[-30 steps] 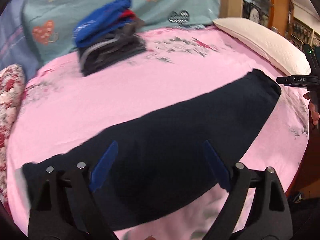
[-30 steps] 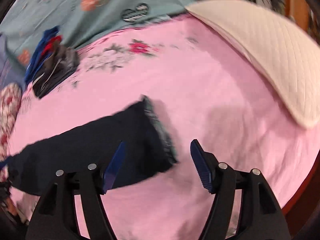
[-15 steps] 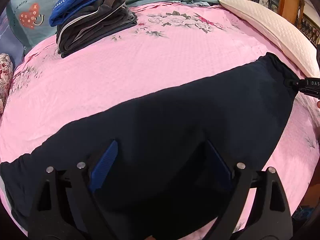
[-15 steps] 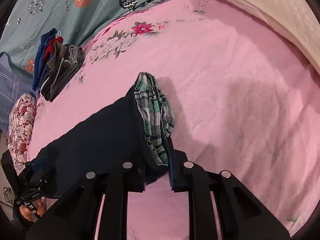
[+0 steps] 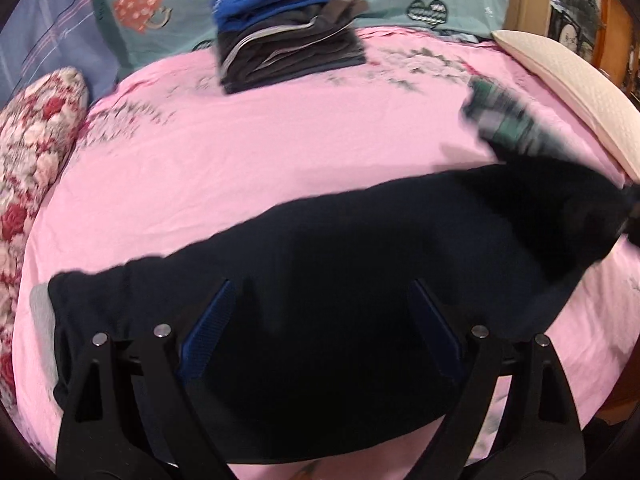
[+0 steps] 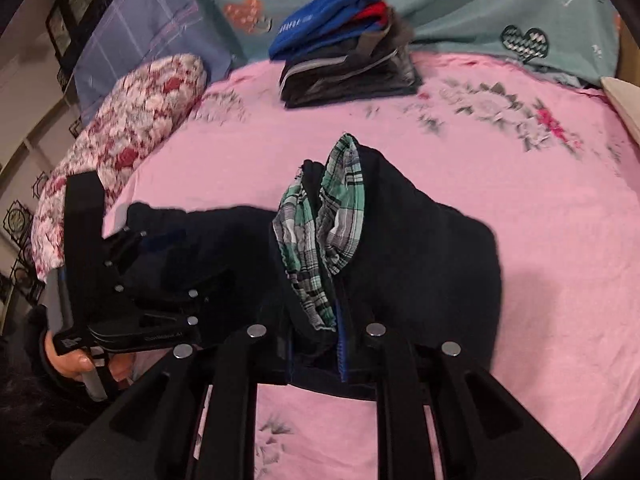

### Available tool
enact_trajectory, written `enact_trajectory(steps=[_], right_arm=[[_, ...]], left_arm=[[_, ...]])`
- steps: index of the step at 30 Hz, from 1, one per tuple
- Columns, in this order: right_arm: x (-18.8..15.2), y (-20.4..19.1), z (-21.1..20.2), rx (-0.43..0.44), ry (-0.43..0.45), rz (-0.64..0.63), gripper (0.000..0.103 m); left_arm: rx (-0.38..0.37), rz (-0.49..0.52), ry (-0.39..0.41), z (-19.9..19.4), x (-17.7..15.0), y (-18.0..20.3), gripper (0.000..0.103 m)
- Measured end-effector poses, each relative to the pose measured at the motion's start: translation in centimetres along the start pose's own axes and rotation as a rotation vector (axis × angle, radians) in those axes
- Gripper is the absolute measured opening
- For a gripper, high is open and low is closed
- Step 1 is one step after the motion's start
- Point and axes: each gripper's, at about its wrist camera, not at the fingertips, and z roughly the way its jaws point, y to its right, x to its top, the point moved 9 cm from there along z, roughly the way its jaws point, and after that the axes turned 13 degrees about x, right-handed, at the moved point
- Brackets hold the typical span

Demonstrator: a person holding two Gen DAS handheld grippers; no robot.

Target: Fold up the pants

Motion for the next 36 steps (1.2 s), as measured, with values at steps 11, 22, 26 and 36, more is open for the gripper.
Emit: enact_trajectory(steps=[11,22,26,36], right_arm=[[-2.1,-3.4,-0.6,-0.024,-0.014,-0.131,0.042],[-2.8,-2.3,5.1,-0.021,-0.156,0.005,0.008],[-1.5,-3.1,1.9,0.035,-0.103,-0.014,0.005],[-4.7,-3.5,4.7,-0.012,-0.285,-0.124,0.006]], left_arm=[[-0.028,-0.025,0.021,-0.6,-0.5,-0.9,0.089],[-0.054,0.098,0.012,0.1,-1.3,4.0,0.089],[-0.063,0.099,0.017,0.0,-1.1,4.0,0.089],[-0.057,0.082,0.011,-0.2,-1.4,3.4,0.09]])
